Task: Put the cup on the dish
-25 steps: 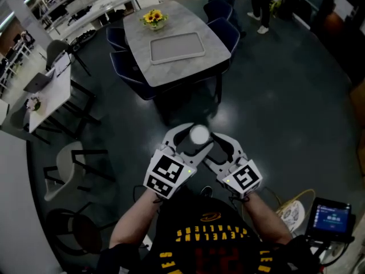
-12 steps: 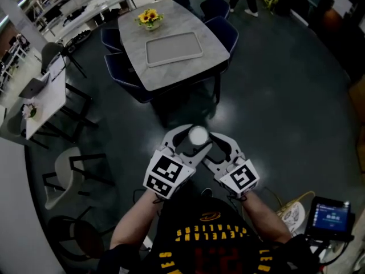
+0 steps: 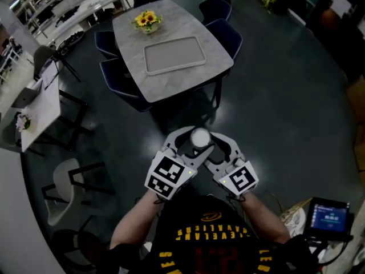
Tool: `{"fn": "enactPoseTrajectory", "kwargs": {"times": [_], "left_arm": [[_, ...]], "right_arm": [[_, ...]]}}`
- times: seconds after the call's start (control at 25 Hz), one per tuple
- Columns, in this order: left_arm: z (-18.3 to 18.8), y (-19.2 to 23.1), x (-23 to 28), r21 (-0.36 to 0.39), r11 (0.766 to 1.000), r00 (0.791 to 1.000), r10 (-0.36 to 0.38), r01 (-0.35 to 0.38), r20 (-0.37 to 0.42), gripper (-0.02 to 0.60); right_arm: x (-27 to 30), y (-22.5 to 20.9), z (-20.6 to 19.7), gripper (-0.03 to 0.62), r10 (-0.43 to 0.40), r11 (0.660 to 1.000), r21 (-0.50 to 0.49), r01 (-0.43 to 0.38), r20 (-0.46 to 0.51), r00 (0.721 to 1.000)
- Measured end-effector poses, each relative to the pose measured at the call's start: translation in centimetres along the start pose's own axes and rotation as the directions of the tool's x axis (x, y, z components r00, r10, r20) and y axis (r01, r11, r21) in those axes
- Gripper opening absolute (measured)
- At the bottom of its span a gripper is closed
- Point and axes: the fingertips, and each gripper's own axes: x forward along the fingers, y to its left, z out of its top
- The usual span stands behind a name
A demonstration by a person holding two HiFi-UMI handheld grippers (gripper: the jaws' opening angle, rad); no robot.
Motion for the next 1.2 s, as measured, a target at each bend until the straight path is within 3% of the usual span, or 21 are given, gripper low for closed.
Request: {"fn": "enactPoseTrajectory", "kwargs": {"times": [0.52,0.88,1.2], "left_arm": [[-0.2,9.1,-1.2,-0.029,0.999,0.999,-0.038,0.039,0.015,0.270],[-0.8,12.1,-2.1,-0.041,0.998,0.999,-0.035,0.036,0.026,0.270],[-0.3,14.5,1.6,-0.033,0.999,1.000,-0.008,0.008,0.016,0.270]], "right_arm": [[9.0,-0.8,0.7,0.233,-0.032,0.999,-0.014,0.032,-0.010,0.999],[12.2,-0.5,0.4,0.233,-0.021,1.000,-0.006,0.021,-0.028,0.999],[13.7,-4.4,-0.5,0.233,0.004,1.000,0.024,-0.004,0.002,1.000]]}}
